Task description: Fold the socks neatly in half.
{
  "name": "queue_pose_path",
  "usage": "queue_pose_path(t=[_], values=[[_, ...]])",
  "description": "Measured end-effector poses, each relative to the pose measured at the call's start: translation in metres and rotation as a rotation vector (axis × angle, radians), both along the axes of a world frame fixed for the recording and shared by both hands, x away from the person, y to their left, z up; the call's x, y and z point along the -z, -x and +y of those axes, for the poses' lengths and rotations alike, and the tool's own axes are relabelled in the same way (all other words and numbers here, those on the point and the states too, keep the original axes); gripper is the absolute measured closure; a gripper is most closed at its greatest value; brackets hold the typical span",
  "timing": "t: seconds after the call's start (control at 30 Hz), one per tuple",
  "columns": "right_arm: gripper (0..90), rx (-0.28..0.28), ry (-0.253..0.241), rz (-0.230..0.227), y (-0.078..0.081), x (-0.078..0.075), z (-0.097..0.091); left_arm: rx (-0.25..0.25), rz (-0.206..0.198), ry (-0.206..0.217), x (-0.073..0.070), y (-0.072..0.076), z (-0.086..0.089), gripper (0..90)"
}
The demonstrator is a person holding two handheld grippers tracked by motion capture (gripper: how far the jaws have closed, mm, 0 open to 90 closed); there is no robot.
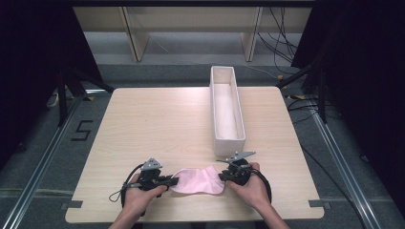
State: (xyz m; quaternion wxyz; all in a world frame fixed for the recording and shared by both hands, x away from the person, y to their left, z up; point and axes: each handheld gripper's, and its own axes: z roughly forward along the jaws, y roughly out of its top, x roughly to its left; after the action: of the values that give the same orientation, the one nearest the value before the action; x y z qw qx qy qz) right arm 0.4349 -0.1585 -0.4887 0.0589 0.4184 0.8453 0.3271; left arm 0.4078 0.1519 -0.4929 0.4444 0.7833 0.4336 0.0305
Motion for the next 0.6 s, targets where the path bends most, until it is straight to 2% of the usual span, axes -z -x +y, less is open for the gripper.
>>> queue_pose_path(t=[0.07,0.1,0.17,0.3,0.37,0.43,0.47,0.5,0.53,0.57,0.6], values=[[76.3,-0.025,0.014,-0.031,-0.002,0.001,0.000,-0.005,0.008,0.009,-0.003,0.000,0.000,79.9],[76.0,-0.010,0.005,-0.007,0.000,0.000,0.002,-0.003,0.010,0.018,-0.005,0.000,0.000,79.9],[75.2,0.008,0.006,-0.011,0.001,-0.003,0.004,0.002,0.012,0.014,-0.007,0.000,-0.001,79.9],[82.7,-0.016,-0.021,-0.070,0.006,-0.019,0.009,0.006,0.018,0.004,-0.009,0.000,-0.003,79.9],[87.5,-0.027,-0.046,-0.069,0.009,-0.025,0.015,0.000,0.011,-0.004,-0.010,0.001,-0.004,79.9],[89.9,-0.065,-0.035,-0.065,0.009,-0.027,0.020,0.004,0.016,-0.007,-0.011,0.001,-0.004,79.8],[90.0,-0.048,-0.032,-0.019,0.012,-0.029,0.024,0.003,0.016,-0.009,-0.011,0.000,-0.004,79.8],[90.0,-0.063,-0.029,-0.013,0.012,-0.028,0.028,-0.001,0.015,-0.011,-0.010,0.000,-0.004,79.8],[90.0,-0.064,-0.039,-0.010,0.013,-0.025,0.032,0.001,0.018,-0.009,-0.010,0.000,-0.004,79.8],[90.0,-0.085,-0.023,-0.007,0.012,-0.025,0.034,0.003,0.020,-0.010,-0.010,0.000,-0.003,79.8],[90.0,-0.111,-0.016,-0.025,0.010,-0.022,0.036,0.001,0.019,-0.010,-0.010,0.000,-0.003,79.7]])
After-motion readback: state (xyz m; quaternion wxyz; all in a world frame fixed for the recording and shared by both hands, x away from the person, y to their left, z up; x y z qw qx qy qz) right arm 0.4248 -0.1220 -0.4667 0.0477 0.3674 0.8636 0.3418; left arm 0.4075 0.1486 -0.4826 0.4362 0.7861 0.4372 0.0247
